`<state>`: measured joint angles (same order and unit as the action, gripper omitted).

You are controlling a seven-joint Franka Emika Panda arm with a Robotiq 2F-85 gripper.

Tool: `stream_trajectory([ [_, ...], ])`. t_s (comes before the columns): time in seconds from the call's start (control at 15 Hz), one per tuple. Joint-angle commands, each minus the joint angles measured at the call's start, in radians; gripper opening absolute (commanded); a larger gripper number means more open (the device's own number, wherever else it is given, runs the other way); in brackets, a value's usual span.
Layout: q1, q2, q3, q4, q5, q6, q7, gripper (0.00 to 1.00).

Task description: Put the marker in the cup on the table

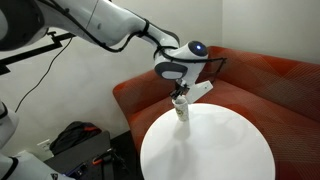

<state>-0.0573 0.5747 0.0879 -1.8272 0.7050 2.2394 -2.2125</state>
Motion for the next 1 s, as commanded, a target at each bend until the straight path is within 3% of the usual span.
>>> stream_trajectory([
  [0.0, -0.004, 0.037, 0.021, 0.039, -0.049, 0.014, 0.034, 0.49],
  [0.93, -0.007, 0.102, 0.053, 0.106, -0.128, 0.017, 0.073, 0.44],
])
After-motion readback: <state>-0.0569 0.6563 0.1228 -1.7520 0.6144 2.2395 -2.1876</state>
